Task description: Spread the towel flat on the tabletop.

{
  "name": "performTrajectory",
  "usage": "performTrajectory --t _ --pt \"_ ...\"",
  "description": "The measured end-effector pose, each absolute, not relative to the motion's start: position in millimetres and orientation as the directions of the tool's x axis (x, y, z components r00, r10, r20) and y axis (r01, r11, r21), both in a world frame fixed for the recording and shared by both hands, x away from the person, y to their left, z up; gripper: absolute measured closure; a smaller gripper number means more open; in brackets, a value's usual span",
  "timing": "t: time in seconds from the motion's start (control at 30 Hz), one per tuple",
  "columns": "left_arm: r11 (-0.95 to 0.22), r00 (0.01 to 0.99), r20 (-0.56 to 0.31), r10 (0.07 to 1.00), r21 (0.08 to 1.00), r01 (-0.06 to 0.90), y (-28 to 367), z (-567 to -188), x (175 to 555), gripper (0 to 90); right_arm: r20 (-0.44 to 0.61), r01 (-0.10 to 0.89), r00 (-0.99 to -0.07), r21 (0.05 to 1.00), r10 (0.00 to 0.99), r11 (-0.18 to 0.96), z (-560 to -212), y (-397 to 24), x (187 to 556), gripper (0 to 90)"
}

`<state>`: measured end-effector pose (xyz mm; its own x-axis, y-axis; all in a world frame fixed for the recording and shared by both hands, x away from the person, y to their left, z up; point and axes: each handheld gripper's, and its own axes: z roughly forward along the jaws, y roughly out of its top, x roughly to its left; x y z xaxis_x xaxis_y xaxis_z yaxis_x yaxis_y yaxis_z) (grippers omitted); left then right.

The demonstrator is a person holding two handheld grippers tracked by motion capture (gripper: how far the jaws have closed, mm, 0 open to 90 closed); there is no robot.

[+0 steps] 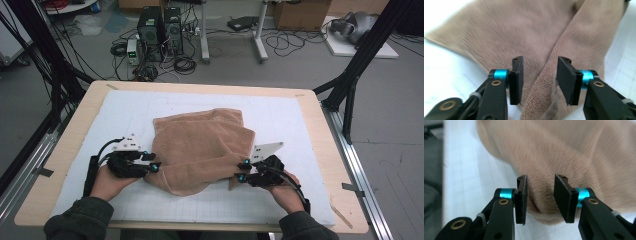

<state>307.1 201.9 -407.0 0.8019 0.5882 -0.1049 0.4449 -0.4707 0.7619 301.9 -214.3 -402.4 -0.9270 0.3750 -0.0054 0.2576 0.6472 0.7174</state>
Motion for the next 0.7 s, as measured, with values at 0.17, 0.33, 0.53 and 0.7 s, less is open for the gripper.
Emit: performTrajectory --t 0.17,0.33,0.53,0.7 --pt "-0.524 0.833 -0.163 0.529 0.709 0.472 198.1 -427.7 303.3 70.7 0.069 0.331 -0.912 0.708 0.404 0.624 -436.3 -212.3 313.1 69.7" --pt "-0.558 0.866 -0.13 0.483 0.717 0.418 201.8 -422.1 288.3 82.8 0.083 0.319 -0.925 0.701 0.372 0.638 -431.2 -218.5 313.1 81.9" --pt "-0.564 0.876 -0.078 0.475 0.737 0.372 207.7 -414.2 264.7 89.5 0.068 0.28 -0.942 0.698 0.328 0.66 -411.9 -227.7 296.3 82.0" --pt "-0.545 0.88 -0.082 0.468 0.757 0.36 214.6 -409.1 246.2 89.0 0.095 0.272 -0.952 0.701 0.292 0.659 -400.5 -239.7 273.6 79.8"
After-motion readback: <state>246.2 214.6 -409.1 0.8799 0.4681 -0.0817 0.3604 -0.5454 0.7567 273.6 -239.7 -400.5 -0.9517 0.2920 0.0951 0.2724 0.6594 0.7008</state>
